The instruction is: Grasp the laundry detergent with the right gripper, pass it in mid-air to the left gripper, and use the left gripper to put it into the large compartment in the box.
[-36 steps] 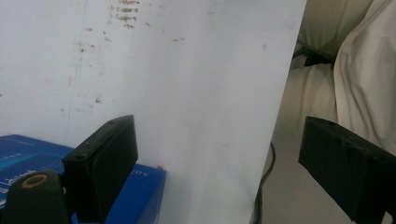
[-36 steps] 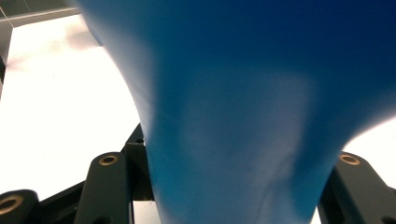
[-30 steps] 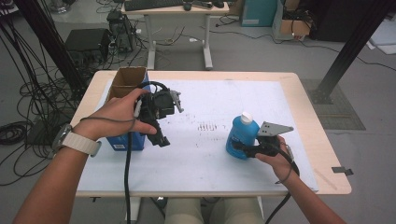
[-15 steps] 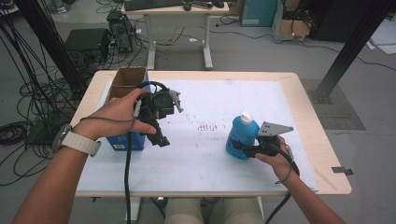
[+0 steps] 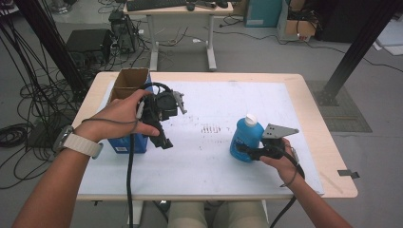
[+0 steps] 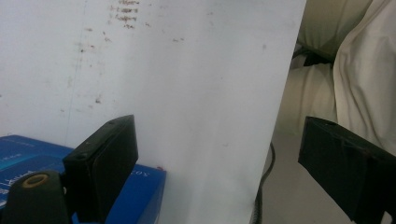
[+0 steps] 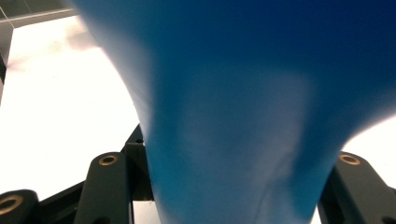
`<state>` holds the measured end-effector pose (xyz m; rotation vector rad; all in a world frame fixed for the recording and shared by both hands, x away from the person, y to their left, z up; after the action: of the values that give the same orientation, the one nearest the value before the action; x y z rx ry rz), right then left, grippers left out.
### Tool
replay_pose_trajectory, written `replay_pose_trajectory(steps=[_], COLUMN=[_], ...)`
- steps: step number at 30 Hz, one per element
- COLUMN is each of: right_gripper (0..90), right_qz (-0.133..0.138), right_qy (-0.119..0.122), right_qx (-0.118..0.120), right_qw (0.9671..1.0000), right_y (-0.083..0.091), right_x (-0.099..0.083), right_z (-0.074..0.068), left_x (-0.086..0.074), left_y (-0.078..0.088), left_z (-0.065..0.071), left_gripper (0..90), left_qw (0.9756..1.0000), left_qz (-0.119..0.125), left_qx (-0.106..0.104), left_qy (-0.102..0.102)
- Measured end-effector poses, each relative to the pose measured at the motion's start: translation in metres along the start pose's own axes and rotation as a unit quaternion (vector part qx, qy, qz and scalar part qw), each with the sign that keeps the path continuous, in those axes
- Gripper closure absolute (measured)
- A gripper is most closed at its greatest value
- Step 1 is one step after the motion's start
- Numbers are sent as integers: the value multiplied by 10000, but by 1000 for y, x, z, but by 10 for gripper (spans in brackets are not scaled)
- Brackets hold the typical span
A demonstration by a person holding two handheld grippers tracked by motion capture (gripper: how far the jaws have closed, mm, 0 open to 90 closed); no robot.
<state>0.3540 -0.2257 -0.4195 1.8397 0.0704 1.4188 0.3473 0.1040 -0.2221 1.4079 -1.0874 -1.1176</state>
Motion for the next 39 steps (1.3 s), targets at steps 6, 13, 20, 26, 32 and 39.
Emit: replay_pose_trajectory(steps=[6,13,20,26,32,39], right_gripper=[420,420,420,420,420,419], right_qz=[-37,-4,-7,-48,-58,-25], right_qy=[-55,9,-12,-82,-76,68], right_qx=[3,5,13,16,22,-2], right_qw=[10000,10000,10000,10000,10000,10000], right_y=[0,0,0,1,1,0], right_x=[0,0,0,0,0,0], right_z=[-1,0,0,-1,-1,1], left_x=[0,0,1,0,0,0], left_y=[0,1,1,1,1,1], left_z=[0,0,1,1,1,1], left_gripper=[122,122,122,122,122,121], left_qw=[10000,10000,10000,10000,10000,10000], left_qz=[-6,-18,18,22,15,27], left_qx=[8,12,20,26,29,31], left_qy=[-3,-3,12,23,15,15])
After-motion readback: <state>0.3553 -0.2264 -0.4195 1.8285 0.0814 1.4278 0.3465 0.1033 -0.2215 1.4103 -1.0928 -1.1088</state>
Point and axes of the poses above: each handheld gripper's, and its own axes: y roughly backward along the jaws, x roughly out of its top, z roughly to its right, the point moved 1 cm from there along -y, roughly forward along the jaws, and after that the axes turned 15 degrees about -z, right-handed, at the moved point
